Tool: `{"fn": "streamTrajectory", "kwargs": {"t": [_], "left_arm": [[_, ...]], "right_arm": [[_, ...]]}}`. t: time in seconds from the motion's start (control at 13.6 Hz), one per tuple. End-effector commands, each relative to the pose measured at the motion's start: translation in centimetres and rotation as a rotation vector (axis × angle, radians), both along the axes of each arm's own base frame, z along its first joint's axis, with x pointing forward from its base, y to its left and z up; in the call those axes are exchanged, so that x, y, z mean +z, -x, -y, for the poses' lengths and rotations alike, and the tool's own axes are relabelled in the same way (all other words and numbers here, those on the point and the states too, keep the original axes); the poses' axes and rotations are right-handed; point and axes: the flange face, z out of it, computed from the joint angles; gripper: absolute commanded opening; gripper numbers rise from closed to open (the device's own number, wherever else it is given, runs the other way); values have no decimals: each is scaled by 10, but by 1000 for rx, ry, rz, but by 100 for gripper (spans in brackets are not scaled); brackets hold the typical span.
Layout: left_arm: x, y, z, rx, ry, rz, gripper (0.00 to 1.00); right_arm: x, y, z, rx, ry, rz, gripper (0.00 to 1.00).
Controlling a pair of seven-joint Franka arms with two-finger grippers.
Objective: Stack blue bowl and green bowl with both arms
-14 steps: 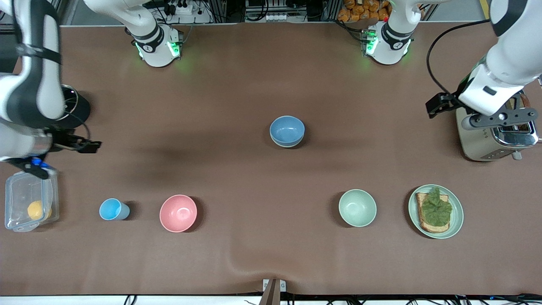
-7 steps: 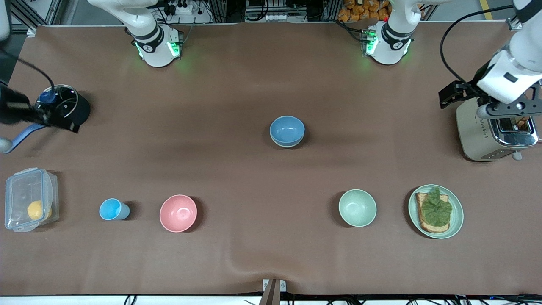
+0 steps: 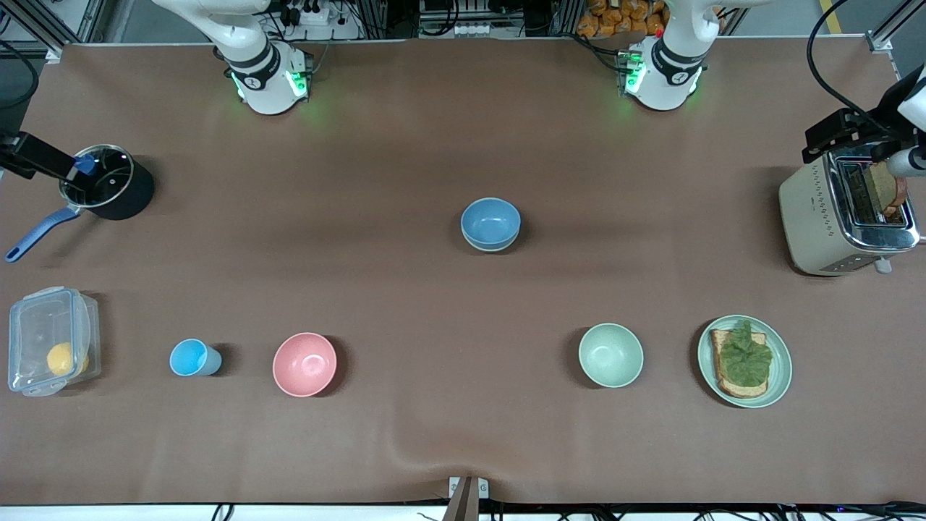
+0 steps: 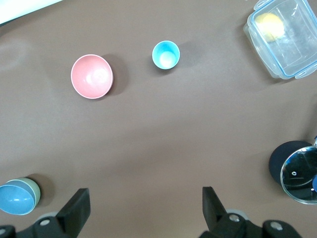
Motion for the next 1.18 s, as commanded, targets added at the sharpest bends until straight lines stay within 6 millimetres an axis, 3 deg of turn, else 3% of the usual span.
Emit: {"fn": "streamTrajectory", "kwargs": {"t": [0.0, 0.37, 0.66, 1.1], "left_arm": [[0, -3, 2, -20, 21, -17, 100], [7, -5, 2, 6, 20, 7, 100], [-2, -11, 10, 3, 48, 6, 100], [2, -15, 11, 26, 38, 52, 100]], "right_arm": [[0, -2, -3, 15, 20, 3, 100], [1, -1, -13, 24, 20, -4, 100], [2, 0, 6, 1, 15, -2, 100], [2, -1, -3, 4, 12, 0, 100]]}}
